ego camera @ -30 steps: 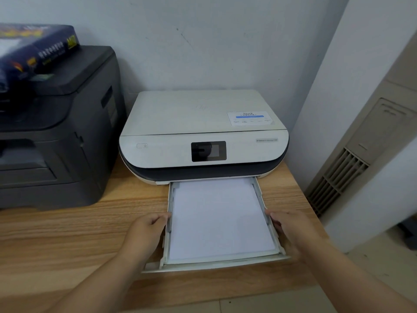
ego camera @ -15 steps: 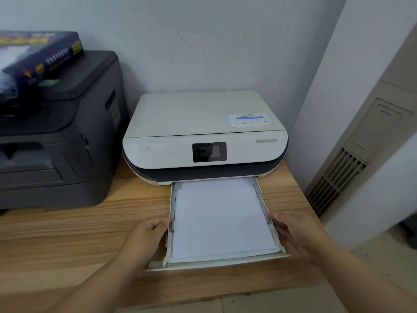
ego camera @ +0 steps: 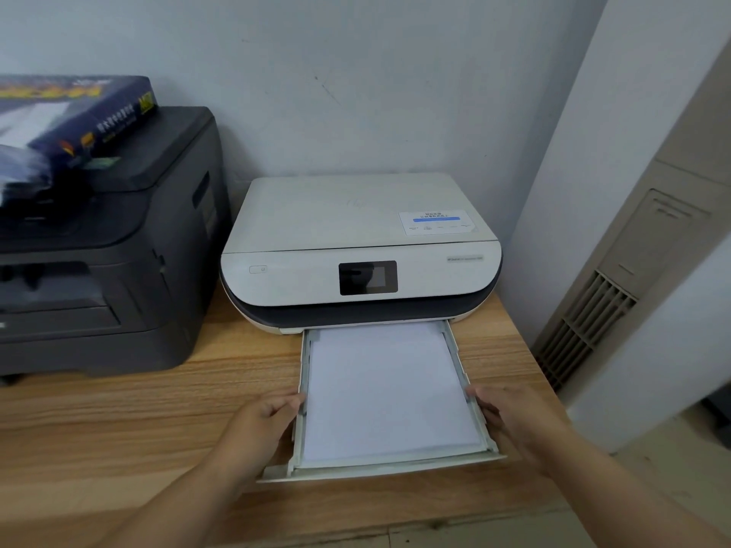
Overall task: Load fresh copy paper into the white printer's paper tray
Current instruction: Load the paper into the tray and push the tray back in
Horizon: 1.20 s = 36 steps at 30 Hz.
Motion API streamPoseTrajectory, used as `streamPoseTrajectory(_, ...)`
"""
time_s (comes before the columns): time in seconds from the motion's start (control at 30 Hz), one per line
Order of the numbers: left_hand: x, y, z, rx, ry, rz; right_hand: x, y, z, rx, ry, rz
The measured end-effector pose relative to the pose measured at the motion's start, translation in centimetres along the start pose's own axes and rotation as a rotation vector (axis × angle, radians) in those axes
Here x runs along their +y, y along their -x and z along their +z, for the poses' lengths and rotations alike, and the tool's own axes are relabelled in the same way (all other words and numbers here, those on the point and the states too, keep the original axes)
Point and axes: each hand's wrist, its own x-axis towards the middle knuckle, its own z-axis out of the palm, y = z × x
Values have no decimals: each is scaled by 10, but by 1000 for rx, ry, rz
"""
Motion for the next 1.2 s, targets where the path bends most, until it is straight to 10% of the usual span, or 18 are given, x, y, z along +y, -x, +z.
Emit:
streamPoseTrajectory(0.47, -23, 20, -27, -339, -300, 197, 17, 26, -27, -346, 859, -350)
streamPoseTrajectory(1.2, -33, 28, -14, -177, -513, 219, 32, 22, -26, -178, 922, -424)
